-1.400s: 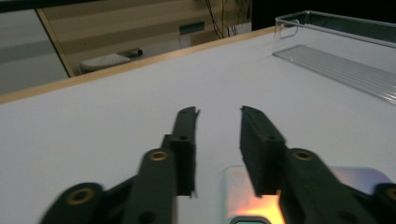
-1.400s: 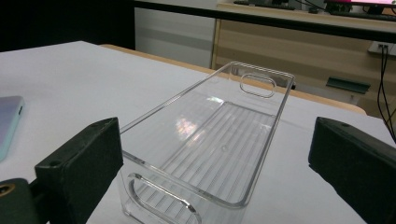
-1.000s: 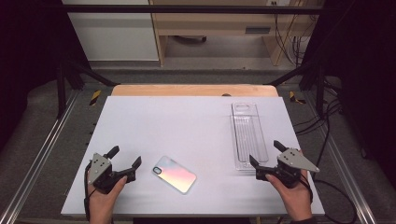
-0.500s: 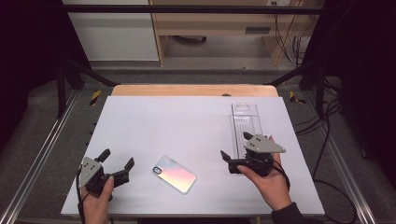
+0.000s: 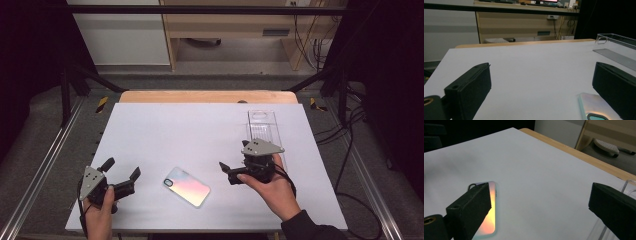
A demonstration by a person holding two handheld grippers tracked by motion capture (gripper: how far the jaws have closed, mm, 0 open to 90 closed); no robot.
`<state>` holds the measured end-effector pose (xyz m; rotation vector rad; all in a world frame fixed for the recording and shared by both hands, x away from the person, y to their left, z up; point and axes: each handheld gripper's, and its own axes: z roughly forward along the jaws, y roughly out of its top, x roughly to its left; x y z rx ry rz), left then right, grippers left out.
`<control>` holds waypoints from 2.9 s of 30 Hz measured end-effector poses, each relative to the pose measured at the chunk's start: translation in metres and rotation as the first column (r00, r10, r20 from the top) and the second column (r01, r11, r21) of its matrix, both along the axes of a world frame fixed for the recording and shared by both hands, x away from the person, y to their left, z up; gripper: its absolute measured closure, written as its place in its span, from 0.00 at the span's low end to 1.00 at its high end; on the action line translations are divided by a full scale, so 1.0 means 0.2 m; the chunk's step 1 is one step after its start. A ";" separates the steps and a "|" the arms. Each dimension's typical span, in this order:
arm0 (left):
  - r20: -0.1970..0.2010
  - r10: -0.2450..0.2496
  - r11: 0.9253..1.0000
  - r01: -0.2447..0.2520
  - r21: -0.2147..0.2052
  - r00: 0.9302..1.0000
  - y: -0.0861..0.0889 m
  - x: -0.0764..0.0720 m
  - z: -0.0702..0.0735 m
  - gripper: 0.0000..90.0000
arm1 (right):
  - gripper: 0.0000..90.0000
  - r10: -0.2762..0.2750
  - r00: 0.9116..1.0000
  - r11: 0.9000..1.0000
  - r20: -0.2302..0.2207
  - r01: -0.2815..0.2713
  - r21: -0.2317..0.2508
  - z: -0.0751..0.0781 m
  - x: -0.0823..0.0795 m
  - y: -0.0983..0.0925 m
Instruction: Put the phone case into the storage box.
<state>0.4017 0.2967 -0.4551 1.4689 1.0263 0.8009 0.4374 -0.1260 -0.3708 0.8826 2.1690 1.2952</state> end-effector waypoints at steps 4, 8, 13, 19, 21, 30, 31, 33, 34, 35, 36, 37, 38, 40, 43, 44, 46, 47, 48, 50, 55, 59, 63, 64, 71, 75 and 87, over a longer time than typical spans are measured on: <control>-0.002 -0.018 1.000 0.018 0.014 1.000 -0.01 0.00 0.00 0.02 | 0.05 0.010 1.000 1.000 -0.013 -0.010 0.004 -0.01 0.01 0.03; -0.007 -0.036 0.999 0.036 0.028 0.999 -0.02 0.01 -0.01 0.02 | 0.05 0.031 0.999 0.999 -0.037 -0.032 -0.027 -0.05 0.03 0.07; -0.021 -0.045 0.998 0.046 0.044 0.999 -0.03 0.02 -0.02 0.02 | 0.05 0.061 0.996 0.998 -0.065 -0.063 -0.031 -0.10 0.03 0.12; -0.016 -0.039 0.998 0.040 0.040 0.999 -0.03 0.03 -0.02 0.02 | 0.05 0.093 0.990 0.993 -0.106 -0.100 -0.055 -0.17 0.02 0.19; -0.016 -0.040 0.998 0.041 0.039 0.999 -0.03 0.02 -0.02 0.02 | 0.05 0.104 0.988 0.992 -0.115 -0.112 -0.066 -0.19 0.02 0.22; -0.018 -0.041 0.999 0.042 0.032 0.999 -0.01 0.02 -0.02 0.02 | 0.05 0.134 0.978 0.985 -0.162 -0.150 -0.089 -0.27 0.03 0.30; -0.018 -0.043 0.999 0.043 0.029 0.999 -0.01 0.03 -0.02 0.02 | 0.05 0.140 0.976 0.983 -0.168 -0.157 -0.093 -0.28 0.03 0.31; -0.018 -0.047 0.998 0.048 0.032 0.999 -0.02 0.03 -0.02 0.02 | 0.05 0.139 0.975 0.983 -0.174 -0.157 -0.099 -0.29 0.03 0.31; -0.018 -0.049 0.998 0.050 0.034 0.999 -0.02 0.03 -0.02 0.02 | 0.05 0.137 0.974 0.982 -0.180 -0.158 -0.102 -0.30 0.03 0.32; -0.018 -0.052 0.998 0.053 0.035 0.998 -0.02 0.03 -0.02 0.02 | 0.05 0.137 0.974 0.982 -0.180 -0.158 -0.102 -0.30 0.03 0.32; -0.021 -0.054 0.998 0.054 0.041 0.998 -0.03 0.03 -0.02 0.02 | 0.05 0.145 0.972 0.981 -0.183 -0.165 -0.101 -0.31 0.02 0.32; -0.021 -0.054 0.998 0.054 0.041 0.998 -0.03 0.03 -0.02 0.02 | 0.05 0.145 0.972 0.981 -0.183 -0.165 -0.101 -0.31 0.02 0.32; -0.021 -0.056 0.998 0.056 0.041 0.998 -0.03 0.03 -0.03 0.02 | 0.05 0.148 0.971 0.980 -0.186 -0.168 -0.102 -0.32 0.02 0.33; -0.021 -0.056 0.998 0.056 0.041 0.998 -0.03 0.03 -0.02 0.02 | 0.06 0.151 0.970 0.979 -0.191 -0.173 -0.105 -0.33 0.03 0.33; -0.022 -0.058 0.997 0.058 0.040 0.998 -0.03 0.03 -0.03 0.02 | 0.05 0.148 0.969 0.979 -0.198 -0.171 -0.107 -0.34 0.03 0.33; -0.023 -0.059 0.997 0.060 0.040 0.998 -0.03 0.03 -0.03 0.02 | 0.05 0.154 0.968 0.979 -0.200 -0.176 -0.100 -0.34 0.03 0.34; -0.024 -0.064 0.997 0.065 0.048 0.998 -0.03 0.03 -0.03 0.02 | 0.05 0.156 0.966 0.978 -0.207 -0.180 -0.102 -0.36 0.02 0.34; -0.022 -0.067 0.996 0.068 0.053 0.998 -0.03 0.03 -0.03 0.02 | 0.05 0.156 0.966 0.978 -0.207 -0.180 -0.102 -0.36 0.02 0.34; -0.012 -0.070 0.996 0.070 0.059 0.997 -0.04 0.03 -0.03 0.02 | 0.05 0.158 0.965 0.978 -0.211 -0.183 -0.104 -0.36 0.02 0.34; -0.008 -0.076 0.995 0.076 0.058 0.997 -0.04 0.03 -0.02 0.02 | 0.06 0.167 0.960 0.975 -0.226 -0.195 -0.109 -0.39 0.03 0.35; -0.018 -0.076 0.996 0.077 0.048 0.997 -0.03 0.03 -0.03 0.02 | 0.06 0.174 0.953 0.971 -0.249 -0.208 -0.116 -0.42 0.02 0.37; -0.018 -0.081 0.995 0.082 0.049 0.997 -0.04 0.03 -0.03 0.02 | 0.06 0.178 0.949 0.967 -0.259 -0.217 -0.131 -0.43 0.02 0.39; -0.013 -0.086 0.995 0.086 0.059 0.996 -0.04 0.03 -0.03 0.02 | 0.06 0.184 0.946 0.965 -0.266 -0.225 -0.134 -0.45 0.02 0.39; -0.012 -0.087 0.995 0.087 0.058 0.996 -0.04 0.03 -0.02 0.02 | 0.06 0.183 0.946 0.964 -0.268 -0.226 -0.138 -0.45 0.02 0.40; -0.017 -0.086 0.995 0.086 0.050 0.996 -0.04 0.03 -0.03 0.02 | 0.06 0.189 0.938 0.956 -0.289 -0.243 -0.163 -0.47 0.02 0.42; -0.016 -0.088 0.995 0.089 0.051 0.996 -0.04 0.03 -0.03 0.02 | 0.07 0.202 0.933 0.953 -0.297 -0.257 -0.160 -0.48 0.02 0.42; -0.019 -0.090 0.995 0.091 0.049 0.996 -0.04 0.03 -0.03 0.02 | 0.07 0.186 0.937 0.957 -0.294 -0.241 -0.161 -0.49 0.03 0.44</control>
